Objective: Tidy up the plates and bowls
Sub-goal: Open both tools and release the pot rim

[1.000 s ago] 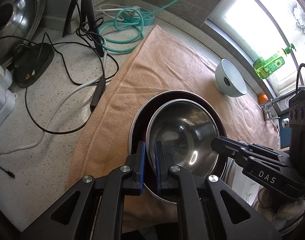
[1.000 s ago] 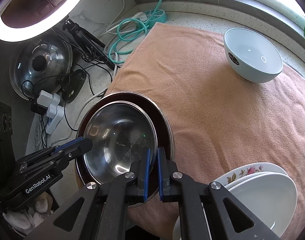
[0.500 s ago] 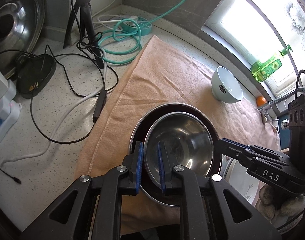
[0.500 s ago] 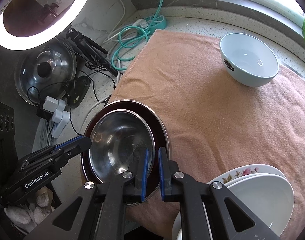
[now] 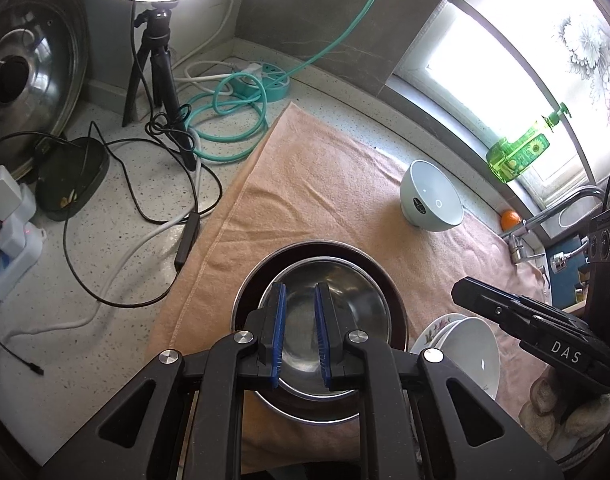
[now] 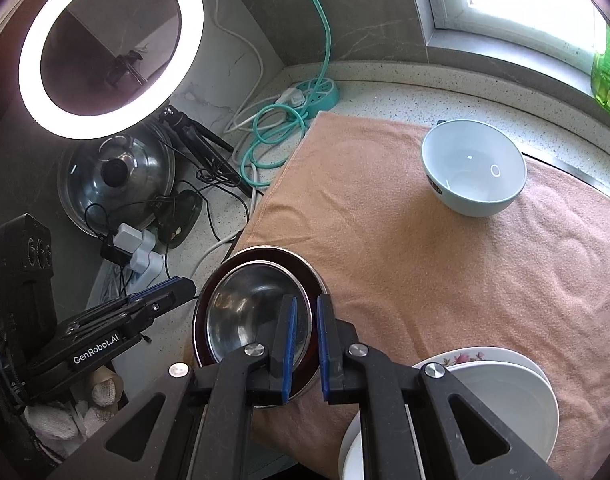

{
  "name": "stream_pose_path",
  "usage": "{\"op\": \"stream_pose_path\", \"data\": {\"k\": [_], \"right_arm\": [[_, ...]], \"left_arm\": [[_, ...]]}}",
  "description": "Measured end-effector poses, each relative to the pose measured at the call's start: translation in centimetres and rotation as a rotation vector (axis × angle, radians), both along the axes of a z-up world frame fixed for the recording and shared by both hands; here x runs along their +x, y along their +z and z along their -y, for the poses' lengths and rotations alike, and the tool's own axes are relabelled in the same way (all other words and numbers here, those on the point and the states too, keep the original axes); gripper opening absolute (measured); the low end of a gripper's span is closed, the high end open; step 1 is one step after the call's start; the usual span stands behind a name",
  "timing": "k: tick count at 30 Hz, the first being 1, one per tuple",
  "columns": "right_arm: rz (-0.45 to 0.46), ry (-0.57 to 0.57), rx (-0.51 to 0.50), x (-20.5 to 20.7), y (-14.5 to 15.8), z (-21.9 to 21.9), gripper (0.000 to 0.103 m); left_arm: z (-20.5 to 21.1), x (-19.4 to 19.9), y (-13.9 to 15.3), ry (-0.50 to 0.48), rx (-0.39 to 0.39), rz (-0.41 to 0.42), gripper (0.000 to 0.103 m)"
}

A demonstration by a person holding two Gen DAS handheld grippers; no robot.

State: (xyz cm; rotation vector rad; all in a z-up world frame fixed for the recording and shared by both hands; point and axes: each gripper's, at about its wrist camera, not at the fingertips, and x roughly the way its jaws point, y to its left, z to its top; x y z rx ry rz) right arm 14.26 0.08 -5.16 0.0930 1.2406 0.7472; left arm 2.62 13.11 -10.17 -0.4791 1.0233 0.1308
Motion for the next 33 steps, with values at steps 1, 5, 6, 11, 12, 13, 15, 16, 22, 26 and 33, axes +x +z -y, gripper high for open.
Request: {"op": "stream_pose_path", "data": {"k": [1,5,6,11,12,13,15,16,22,26,33], "right_arm": [[0.004,-0.004,0.000,0.1,0.1,0.3,0.010],[0.015,-0.023,0.003,0.4,0.6,1.9,0.010],[0.020,-0.029,0.003,0.5,0.7,2.2,0.010],[0.041,-0.067,0.009,1.1,1.2,4.3,0.010],[0.045,-0.077,0.013,1.3,1.3,4.7,0.010],[0.050,-0.086,0.014,1.4,1.4,5.2,0.010],[0.058,-0.102,0.016,1.8,1.6,6.1,0.010],[0.057,-0.106,0.018,2.1,1.7,6.5,0.010],[0.069,-0.134,0.000,3.4,2.2,9.2,0.010],[0.070,-0.140,-0.013,4.2,2.4,10.8,0.010],[0.056,-0.159,-0.009,6.4,2.8,13.8,0.010]], "left_arm": [[0.1,0.1,0.1,0.000,-0.005,0.001,0.013],[0.7,0.4,0.3,-0.006,-0.006,0.008,0.013],[0.8,0.5,0.3,-0.009,-0.009,0.009,0.013],[1.8,1.1,0.7,-0.023,-0.015,0.016,0.013],[2.1,1.3,0.7,-0.026,-0.018,0.018,0.013],[2.3,1.5,0.8,-0.029,-0.021,0.020,0.013],[2.8,1.8,0.9,-0.037,-0.023,0.022,0.013],[3.1,2.0,0.9,-0.038,-0.026,0.022,0.013],[4.6,3.1,1.0,-0.054,-0.038,0.025,0.013],[5.6,4.0,1.1,-0.059,-0.045,0.026,0.013],[7.6,5.6,1.3,-0.058,-0.052,0.035,0.013]]}}
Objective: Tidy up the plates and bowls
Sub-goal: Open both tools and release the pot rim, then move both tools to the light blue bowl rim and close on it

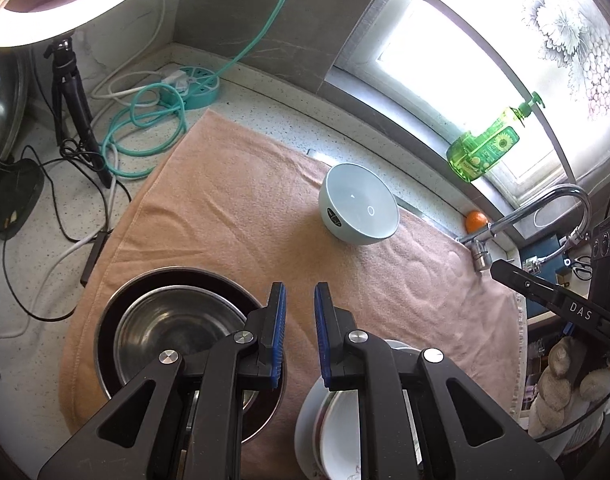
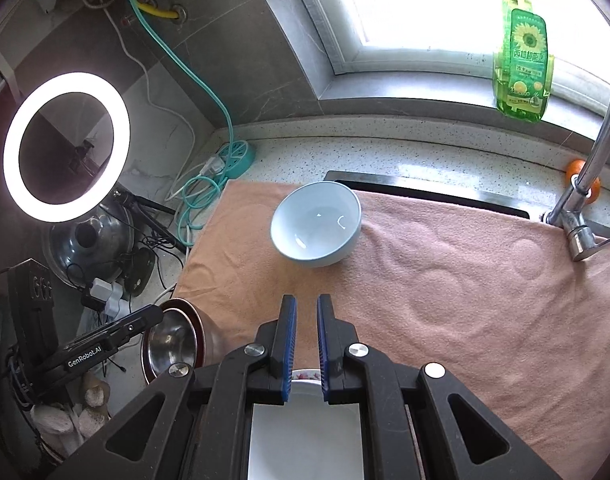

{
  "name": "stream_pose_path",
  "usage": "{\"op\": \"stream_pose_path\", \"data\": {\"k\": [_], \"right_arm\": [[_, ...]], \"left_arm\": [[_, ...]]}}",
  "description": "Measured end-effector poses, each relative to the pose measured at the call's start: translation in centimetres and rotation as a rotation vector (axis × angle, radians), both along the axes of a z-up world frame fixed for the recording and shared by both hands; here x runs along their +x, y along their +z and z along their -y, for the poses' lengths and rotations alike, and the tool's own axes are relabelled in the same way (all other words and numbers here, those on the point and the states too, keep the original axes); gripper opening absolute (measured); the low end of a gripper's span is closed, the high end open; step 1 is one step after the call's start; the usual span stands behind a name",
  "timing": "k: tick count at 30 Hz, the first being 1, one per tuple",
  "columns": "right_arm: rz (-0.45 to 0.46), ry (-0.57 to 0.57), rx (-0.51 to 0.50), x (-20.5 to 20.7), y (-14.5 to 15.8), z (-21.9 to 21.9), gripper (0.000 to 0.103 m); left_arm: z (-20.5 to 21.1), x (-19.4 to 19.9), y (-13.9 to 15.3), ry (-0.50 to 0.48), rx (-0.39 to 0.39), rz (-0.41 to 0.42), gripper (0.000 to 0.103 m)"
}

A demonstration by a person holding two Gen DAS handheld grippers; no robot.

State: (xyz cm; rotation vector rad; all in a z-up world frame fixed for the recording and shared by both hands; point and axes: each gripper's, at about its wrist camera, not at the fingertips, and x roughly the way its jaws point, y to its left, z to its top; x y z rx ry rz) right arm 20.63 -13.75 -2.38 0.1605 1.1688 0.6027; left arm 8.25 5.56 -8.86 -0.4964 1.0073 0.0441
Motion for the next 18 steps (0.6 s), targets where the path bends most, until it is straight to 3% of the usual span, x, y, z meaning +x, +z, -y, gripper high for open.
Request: {"op": "stream_pose_path", "data": {"k": [18], "right_arm": [[-0.066,0.053,0.034,7.3,-2.4,0.4,0.011]], "left_arm": [[3.2,6.6,-0.8,0.018,0.005,-0.026,0.013]]}}
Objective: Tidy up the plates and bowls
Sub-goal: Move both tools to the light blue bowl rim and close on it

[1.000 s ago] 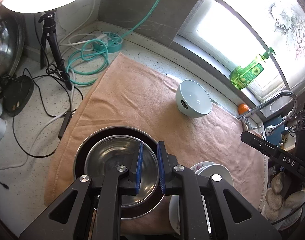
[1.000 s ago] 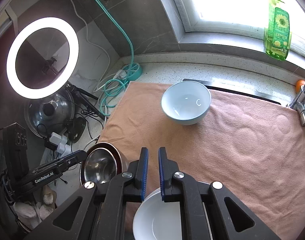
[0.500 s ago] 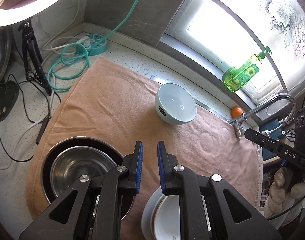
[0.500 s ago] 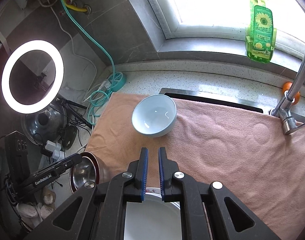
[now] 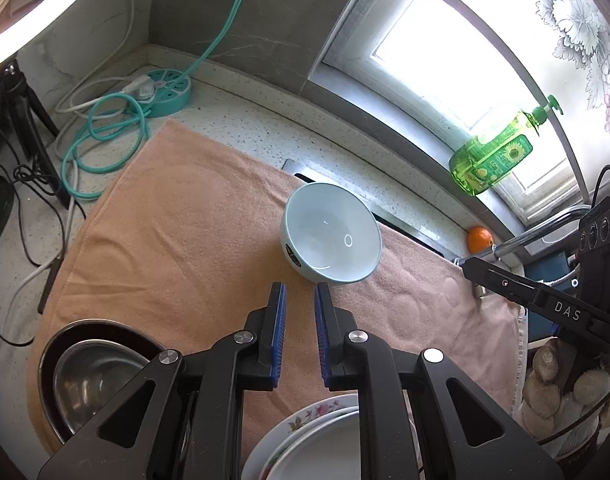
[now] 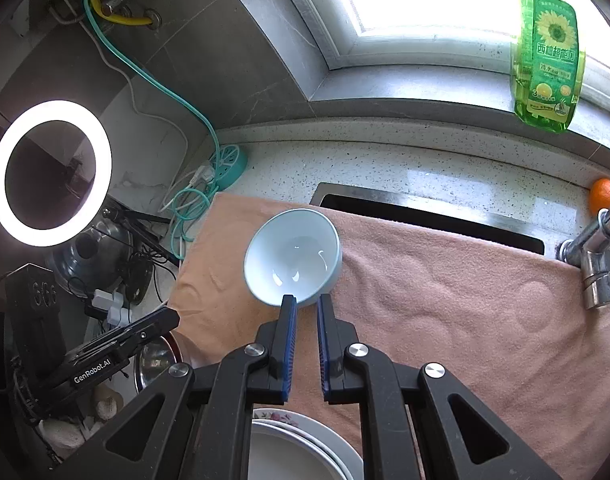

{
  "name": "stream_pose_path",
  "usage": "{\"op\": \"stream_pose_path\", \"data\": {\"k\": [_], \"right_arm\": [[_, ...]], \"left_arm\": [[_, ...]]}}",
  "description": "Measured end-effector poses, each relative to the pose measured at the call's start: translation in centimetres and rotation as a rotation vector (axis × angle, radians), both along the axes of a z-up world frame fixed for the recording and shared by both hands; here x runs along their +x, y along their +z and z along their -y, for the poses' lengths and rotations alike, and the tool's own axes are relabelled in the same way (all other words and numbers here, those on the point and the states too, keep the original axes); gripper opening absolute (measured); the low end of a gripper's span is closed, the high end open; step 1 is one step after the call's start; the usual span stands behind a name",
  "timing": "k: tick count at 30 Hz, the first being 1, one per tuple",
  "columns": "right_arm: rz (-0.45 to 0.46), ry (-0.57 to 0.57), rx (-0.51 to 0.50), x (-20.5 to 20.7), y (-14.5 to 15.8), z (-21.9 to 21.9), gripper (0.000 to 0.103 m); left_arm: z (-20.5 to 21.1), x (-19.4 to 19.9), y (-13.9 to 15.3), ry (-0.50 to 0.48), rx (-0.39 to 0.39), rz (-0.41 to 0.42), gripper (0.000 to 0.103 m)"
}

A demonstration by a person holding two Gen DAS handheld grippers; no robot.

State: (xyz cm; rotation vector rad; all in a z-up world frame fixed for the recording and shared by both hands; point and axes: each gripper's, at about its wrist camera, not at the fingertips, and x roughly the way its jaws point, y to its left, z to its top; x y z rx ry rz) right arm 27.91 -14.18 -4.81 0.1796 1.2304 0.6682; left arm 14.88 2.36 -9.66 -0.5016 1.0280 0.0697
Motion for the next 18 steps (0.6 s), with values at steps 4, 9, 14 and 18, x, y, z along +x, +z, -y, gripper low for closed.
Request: {"op": "stream_pose_path", "data": {"k": [4,9,14,18], "right_arm": [[-0.008,0.004,-0.013,1.2,-1.1,-0.5,0.019],[-0.022,0.007,-0.019,2.7,-2.6,-1.1,0.019],[-0.039,0.014,-0.031,3.8,-4.1,-1.7,0.019],[-0.055,0.012,-0.032,4.5,-5.0,-2.1,0.019]], "left_arm": [[0.8,1.4,-0.4,-0.006,0.038,-0.021,0.019],[1.4,2.7,-0.8,-0.012,0.065,-0.039,0.019],[1.3,3.8,-1.7,-0.003,0.067,-0.060,0.019],[0.8,4.6,-2.5,0.007,0.033,-0.081,0.019]]}}
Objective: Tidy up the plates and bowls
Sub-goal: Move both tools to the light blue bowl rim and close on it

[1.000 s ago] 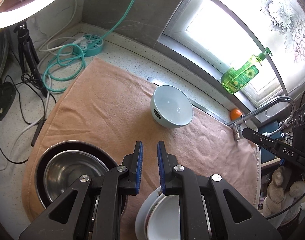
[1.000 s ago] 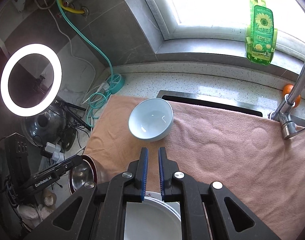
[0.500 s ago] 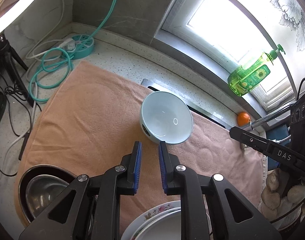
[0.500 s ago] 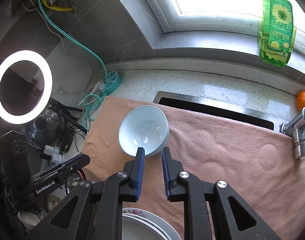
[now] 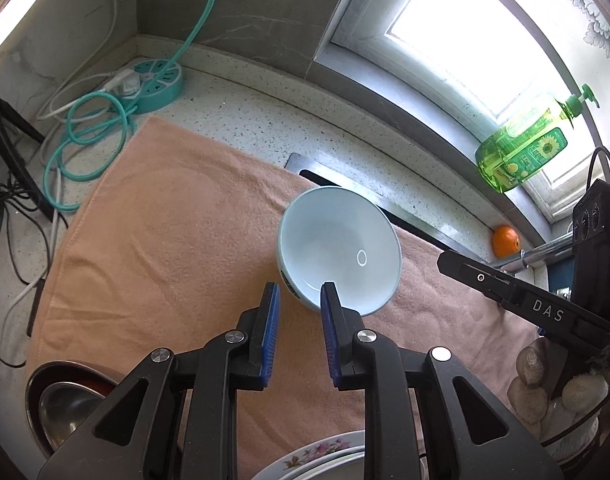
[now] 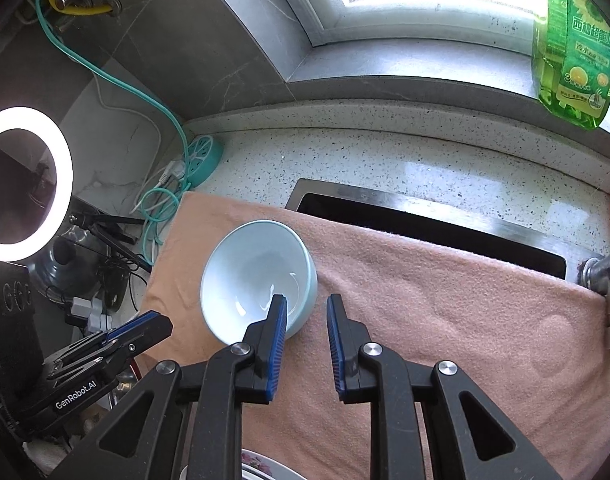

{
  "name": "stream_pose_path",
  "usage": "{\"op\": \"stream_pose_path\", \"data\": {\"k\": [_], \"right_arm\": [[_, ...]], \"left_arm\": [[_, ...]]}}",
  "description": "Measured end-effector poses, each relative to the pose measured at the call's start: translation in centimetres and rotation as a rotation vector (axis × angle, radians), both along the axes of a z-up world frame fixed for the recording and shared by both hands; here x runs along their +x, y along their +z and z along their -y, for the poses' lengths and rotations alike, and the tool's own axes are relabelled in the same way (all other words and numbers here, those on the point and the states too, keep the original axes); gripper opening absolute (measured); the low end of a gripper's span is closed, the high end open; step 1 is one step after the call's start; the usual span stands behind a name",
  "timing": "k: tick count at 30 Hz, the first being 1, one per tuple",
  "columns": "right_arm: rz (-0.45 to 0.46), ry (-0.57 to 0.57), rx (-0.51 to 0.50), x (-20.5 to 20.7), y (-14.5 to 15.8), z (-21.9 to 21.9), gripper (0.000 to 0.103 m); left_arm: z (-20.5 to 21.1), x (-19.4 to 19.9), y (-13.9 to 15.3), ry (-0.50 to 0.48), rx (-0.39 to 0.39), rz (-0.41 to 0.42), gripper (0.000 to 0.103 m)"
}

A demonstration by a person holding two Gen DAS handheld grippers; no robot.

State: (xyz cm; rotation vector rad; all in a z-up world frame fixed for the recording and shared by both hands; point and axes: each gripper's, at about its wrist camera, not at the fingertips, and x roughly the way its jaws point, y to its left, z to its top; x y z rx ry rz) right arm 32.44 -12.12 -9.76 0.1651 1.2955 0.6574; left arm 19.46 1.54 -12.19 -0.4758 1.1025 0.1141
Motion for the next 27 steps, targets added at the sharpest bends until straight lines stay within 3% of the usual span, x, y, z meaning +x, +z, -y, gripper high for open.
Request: {"op": "stream_pose_path", "data": {"k": [10,27], "right_arm": [[-0.040,0.003,0.010,1.2,-1.4,-0.8,0.019],[-0.098,-0.002,0.018,3.0,-3.4,-2.6,0.018]], "left_arm": [[-1.4,1.3,-1.2,0.051,-0.099,-0.018,0.019],[-1.7,3.7,-2.7,0.034,-0.073,-0.060,0.019]]}}
